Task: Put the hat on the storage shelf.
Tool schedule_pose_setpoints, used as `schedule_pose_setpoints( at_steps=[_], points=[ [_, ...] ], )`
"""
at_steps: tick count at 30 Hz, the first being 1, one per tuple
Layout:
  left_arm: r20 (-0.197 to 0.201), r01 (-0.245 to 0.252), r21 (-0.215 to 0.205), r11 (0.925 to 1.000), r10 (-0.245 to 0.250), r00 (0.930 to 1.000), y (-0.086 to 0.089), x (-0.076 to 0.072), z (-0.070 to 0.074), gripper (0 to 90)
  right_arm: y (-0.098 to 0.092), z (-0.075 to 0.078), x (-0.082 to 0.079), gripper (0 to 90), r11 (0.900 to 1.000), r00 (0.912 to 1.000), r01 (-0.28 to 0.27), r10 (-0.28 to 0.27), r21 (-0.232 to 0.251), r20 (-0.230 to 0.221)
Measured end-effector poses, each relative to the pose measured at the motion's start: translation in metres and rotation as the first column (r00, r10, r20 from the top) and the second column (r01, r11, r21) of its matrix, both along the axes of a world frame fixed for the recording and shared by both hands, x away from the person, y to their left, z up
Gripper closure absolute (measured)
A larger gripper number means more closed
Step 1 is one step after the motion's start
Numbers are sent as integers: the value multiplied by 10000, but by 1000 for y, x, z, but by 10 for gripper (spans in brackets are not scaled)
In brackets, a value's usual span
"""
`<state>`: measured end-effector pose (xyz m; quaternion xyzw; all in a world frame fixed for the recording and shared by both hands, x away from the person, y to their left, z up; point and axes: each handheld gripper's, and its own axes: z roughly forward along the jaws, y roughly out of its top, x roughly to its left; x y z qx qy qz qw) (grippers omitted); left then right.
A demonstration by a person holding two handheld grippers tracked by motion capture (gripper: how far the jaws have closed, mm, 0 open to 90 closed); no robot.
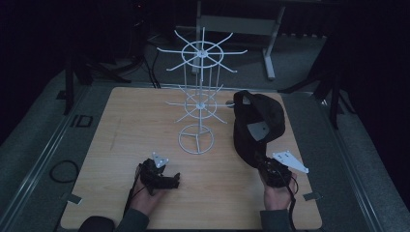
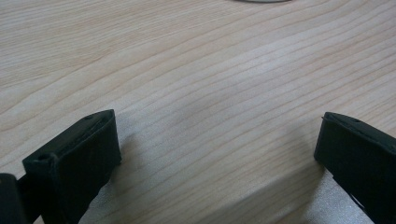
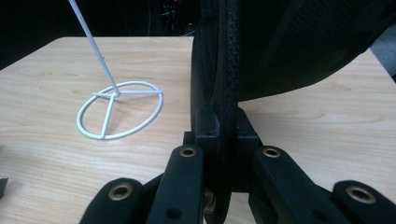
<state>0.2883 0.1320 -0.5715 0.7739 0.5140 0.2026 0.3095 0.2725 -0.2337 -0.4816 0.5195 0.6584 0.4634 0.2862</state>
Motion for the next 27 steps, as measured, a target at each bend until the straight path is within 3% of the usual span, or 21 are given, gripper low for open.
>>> schedule_pose_setpoints(
  at_steps=[27],
  points=[
    [19, -13, -26, 10000, 13, 10000, 0, 0, 0, 2, 2, 21, 3, 860, 9996, 9986, -26, 41, -281, 527]
  ],
)
